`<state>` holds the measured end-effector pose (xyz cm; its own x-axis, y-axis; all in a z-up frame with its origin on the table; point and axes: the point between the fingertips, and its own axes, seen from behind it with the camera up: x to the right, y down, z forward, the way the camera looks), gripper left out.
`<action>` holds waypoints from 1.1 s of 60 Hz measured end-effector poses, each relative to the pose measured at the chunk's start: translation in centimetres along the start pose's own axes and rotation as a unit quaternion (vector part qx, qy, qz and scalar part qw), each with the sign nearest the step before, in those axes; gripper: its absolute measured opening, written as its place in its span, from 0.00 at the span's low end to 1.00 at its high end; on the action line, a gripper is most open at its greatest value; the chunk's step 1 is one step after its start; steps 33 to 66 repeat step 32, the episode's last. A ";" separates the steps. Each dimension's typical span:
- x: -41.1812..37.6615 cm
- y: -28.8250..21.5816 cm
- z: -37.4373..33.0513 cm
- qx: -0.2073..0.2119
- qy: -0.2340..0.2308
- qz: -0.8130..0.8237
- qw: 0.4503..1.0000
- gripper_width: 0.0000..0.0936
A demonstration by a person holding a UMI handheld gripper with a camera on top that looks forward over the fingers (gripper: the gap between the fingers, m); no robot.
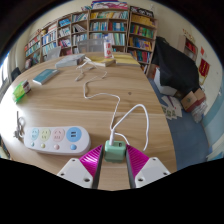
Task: Unplug charger
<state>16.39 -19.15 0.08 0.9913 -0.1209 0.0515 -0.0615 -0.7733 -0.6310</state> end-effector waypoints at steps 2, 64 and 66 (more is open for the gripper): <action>-0.1 -0.1 -0.2 0.001 0.002 0.008 1.000 0.54; -2.1 4.8 -18.3 0.038 0.034 0.073 0.996 0.83; -2.1 4.8 -18.3 0.038 0.034 0.073 0.996 0.83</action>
